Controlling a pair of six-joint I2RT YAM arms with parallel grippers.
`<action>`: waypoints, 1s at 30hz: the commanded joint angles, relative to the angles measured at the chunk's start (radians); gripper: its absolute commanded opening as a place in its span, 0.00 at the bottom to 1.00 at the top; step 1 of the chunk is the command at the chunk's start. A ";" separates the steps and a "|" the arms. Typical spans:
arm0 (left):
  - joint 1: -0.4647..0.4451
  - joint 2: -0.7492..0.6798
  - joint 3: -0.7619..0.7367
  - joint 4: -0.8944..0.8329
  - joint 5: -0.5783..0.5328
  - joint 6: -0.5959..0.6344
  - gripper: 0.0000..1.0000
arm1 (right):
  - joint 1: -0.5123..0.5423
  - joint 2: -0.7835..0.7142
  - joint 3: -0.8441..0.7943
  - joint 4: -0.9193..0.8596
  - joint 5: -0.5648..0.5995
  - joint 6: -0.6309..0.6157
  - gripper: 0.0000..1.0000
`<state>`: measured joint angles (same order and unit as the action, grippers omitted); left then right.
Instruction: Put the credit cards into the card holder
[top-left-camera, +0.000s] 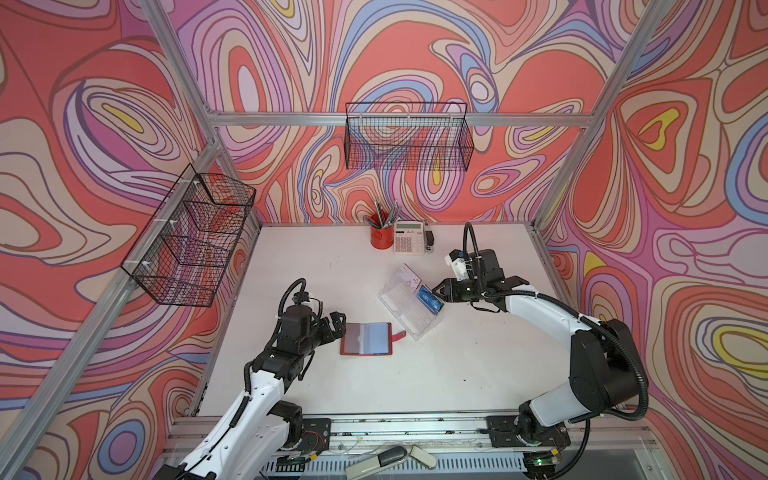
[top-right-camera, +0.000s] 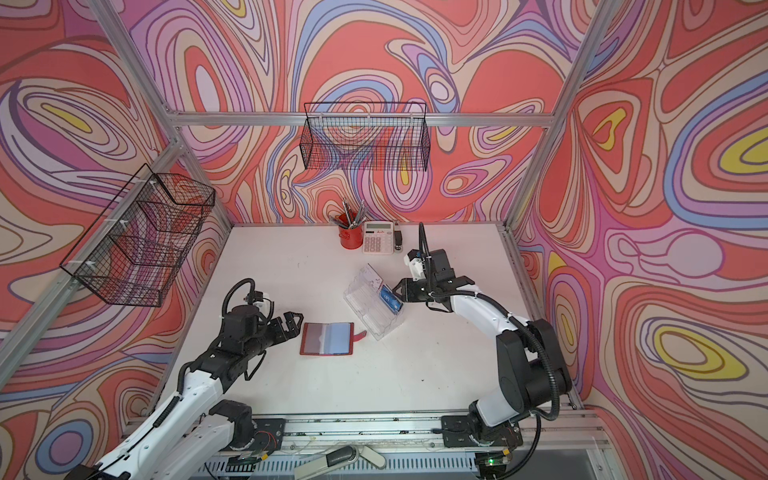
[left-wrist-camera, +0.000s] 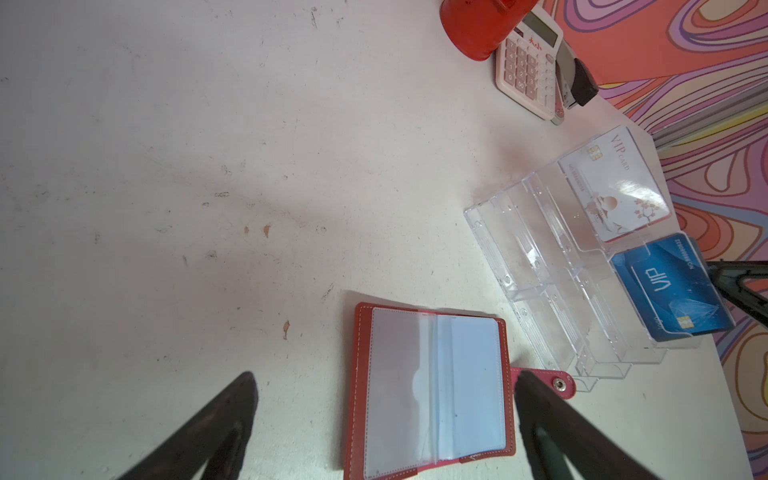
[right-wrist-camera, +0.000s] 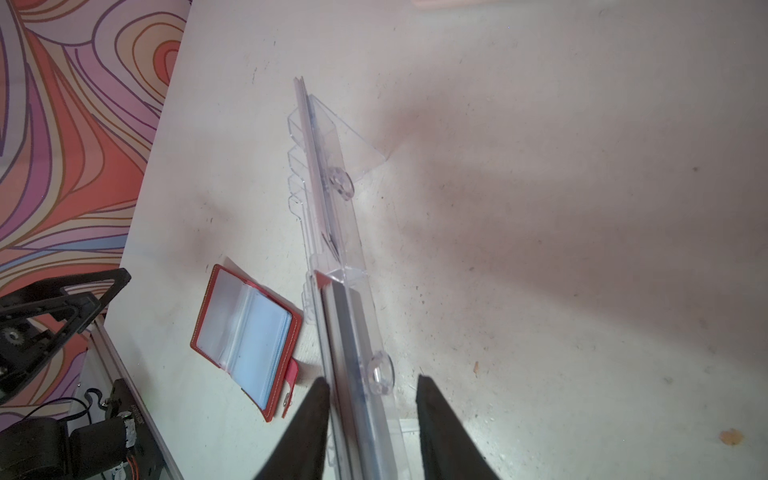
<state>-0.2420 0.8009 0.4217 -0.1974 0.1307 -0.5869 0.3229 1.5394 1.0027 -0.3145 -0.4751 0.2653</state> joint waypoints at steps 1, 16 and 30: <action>0.006 0.001 0.003 0.006 -0.007 0.018 0.98 | 0.017 -0.008 0.022 -0.007 -0.019 -0.031 0.37; 0.006 -0.006 0.003 0.005 -0.006 0.015 0.98 | 0.039 0.008 0.033 -0.018 -0.027 -0.037 0.39; 0.006 -0.011 0.003 0.001 -0.007 0.014 0.98 | 0.087 0.066 0.068 -0.052 0.031 -0.053 0.34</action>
<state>-0.2420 0.7998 0.4217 -0.1978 0.1299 -0.5865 0.3954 1.5852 1.0439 -0.3405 -0.4713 0.2398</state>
